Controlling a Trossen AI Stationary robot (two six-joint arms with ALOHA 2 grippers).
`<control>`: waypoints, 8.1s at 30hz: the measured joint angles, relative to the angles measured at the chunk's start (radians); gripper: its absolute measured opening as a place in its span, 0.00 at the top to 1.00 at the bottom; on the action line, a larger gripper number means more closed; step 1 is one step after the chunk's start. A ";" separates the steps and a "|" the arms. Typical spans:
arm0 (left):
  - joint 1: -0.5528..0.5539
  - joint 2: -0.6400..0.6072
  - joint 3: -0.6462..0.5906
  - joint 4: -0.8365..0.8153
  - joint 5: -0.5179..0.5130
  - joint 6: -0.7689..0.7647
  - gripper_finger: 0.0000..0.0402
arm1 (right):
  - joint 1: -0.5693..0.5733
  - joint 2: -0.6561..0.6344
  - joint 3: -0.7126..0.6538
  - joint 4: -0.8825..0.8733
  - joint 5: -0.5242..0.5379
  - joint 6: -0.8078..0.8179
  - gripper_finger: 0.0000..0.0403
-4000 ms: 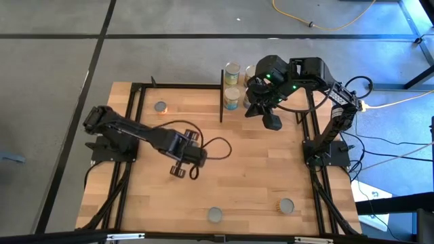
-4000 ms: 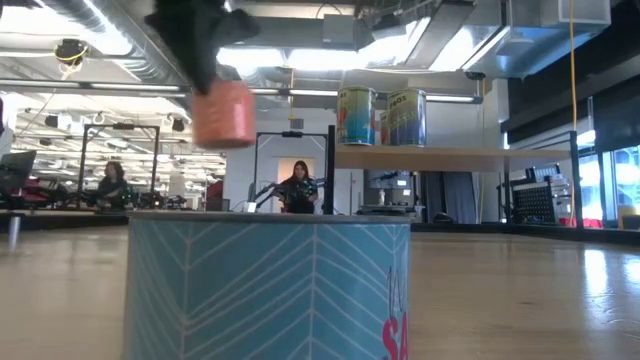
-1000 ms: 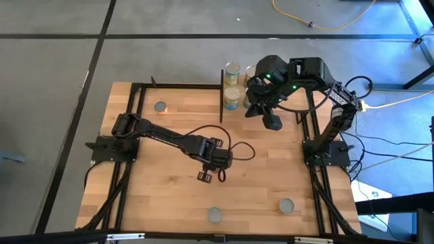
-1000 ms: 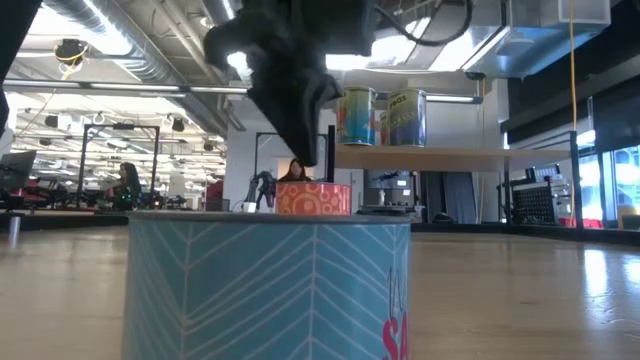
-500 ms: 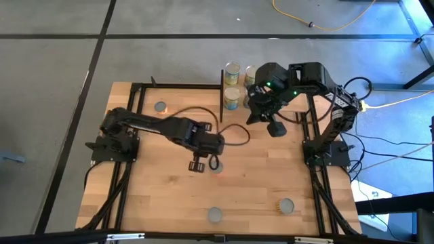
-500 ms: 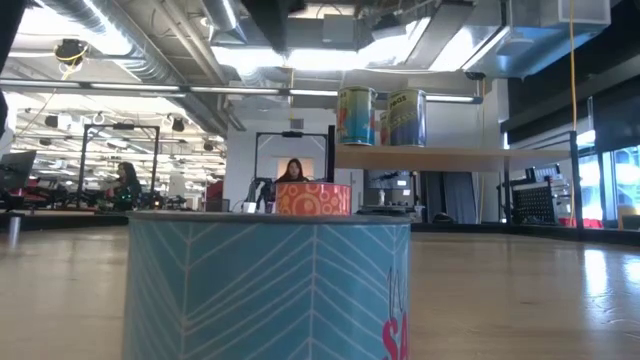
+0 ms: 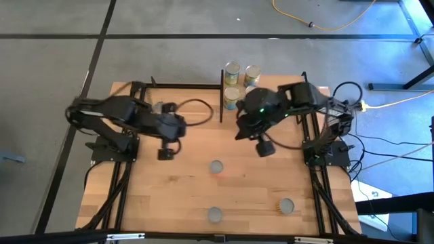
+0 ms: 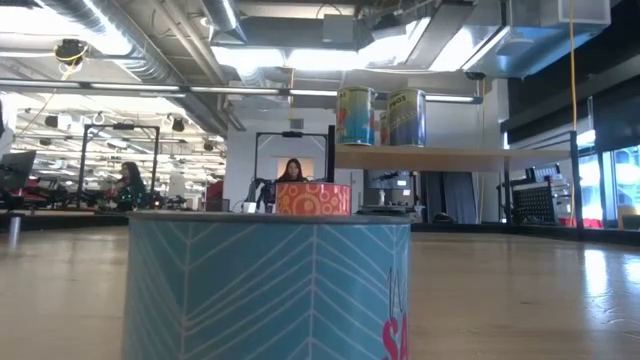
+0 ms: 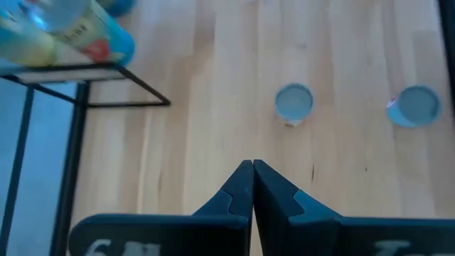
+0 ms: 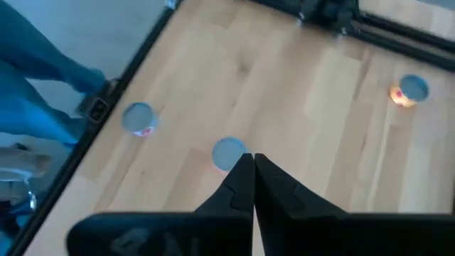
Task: Pick and place cans onto a shelf
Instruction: Put the canned saucy meatballs on the shelf
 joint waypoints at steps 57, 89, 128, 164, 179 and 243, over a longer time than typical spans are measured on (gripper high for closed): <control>-0.347 -0.184 -0.001 -0.168 -0.116 -0.183 1.00 | 0.149 0.612 -0.001 0.000 0.091 -0.015 0.76; -0.347 -0.184 -0.001 -0.168 -0.124 -0.182 1.00 | 0.114 0.640 -0.001 0.073 0.021 0.211 0.76; -0.347 -0.184 -0.001 -0.167 -0.124 -0.182 1.00 | 0.111 0.655 -0.018 0.072 0.099 0.285 0.76; -0.347 -0.184 -0.001 -0.168 -0.123 -0.182 1.00 | 0.072 0.656 -0.114 0.166 0.051 0.497 0.91; -0.347 -0.184 -0.001 -0.168 -0.118 -0.182 1.00 | 0.082 0.664 -0.004 0.030 0.219 0.521 0.99; -0.215 -0.184 -0.001 -0.167 -0.113 -0.183 1.00 | -0.491 -0.295 -0.515 -0.136 0.608 0.909 1.00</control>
